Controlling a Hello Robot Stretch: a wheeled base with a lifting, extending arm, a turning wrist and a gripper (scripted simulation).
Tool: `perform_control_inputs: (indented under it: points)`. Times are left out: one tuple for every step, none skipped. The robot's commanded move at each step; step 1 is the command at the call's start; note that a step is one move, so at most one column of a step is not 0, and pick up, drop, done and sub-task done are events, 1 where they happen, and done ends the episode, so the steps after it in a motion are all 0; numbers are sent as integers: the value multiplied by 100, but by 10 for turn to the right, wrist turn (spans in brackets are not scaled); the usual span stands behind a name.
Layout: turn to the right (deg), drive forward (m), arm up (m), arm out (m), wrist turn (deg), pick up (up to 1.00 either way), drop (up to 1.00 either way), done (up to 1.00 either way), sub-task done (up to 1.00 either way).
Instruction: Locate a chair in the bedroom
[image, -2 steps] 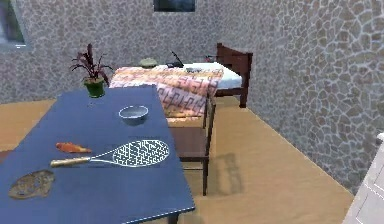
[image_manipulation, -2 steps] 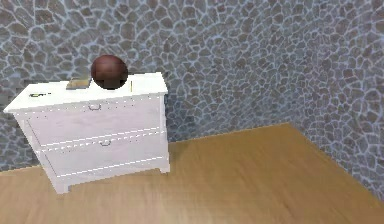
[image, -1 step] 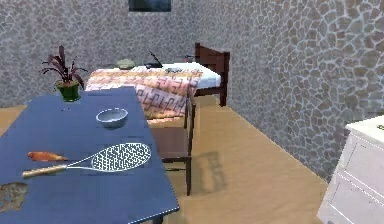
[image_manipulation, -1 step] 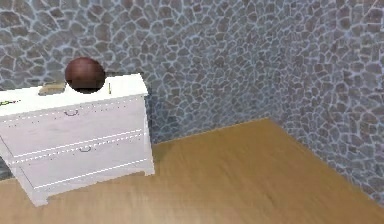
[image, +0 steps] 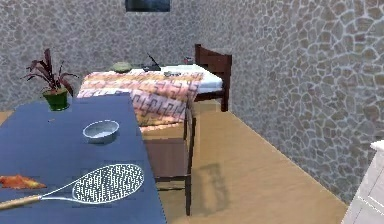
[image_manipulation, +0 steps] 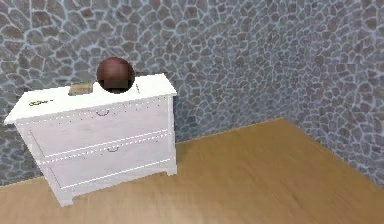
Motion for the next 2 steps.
perform_control_inputs:
  points:
    - [-90,0,0,0,0,0,0,0,0]
    - [0,0,0,0,0,0,0,100,0]
